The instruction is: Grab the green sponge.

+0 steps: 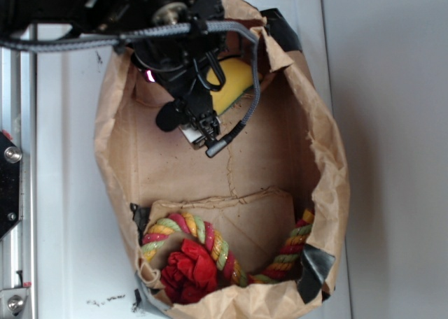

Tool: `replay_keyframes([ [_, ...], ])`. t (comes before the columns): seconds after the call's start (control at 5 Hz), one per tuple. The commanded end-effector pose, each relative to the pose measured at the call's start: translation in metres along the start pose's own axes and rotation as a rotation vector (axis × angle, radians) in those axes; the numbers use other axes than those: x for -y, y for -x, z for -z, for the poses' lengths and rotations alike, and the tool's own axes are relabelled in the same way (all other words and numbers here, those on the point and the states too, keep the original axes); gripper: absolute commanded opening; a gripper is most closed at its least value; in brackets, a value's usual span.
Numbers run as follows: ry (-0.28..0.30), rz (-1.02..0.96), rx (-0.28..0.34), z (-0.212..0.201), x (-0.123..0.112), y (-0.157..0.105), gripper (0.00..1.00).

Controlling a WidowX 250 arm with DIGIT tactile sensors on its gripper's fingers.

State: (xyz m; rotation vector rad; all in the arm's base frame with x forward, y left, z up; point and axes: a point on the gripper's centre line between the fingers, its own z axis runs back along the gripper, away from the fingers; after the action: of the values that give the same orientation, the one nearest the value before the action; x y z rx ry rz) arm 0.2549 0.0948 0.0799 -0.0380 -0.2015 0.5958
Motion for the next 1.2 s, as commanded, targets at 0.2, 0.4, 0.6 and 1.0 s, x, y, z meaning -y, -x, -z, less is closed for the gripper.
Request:
replay_keyframes([
  [0.2,0.003,-0.03,0.05,-0.006,-0.014,-0.033,1.0],
  [0.4,0.003,-0.047,0.055,-0.002,-0.009,-0.05,1.0],
  [0.6,-0.012,-0.072,0.079,0.0,-0.005,-0.066,1.0],
  [1.0,-0.045,-0.059,0.102,0.006,-0.007,-0.065,1.0],
])
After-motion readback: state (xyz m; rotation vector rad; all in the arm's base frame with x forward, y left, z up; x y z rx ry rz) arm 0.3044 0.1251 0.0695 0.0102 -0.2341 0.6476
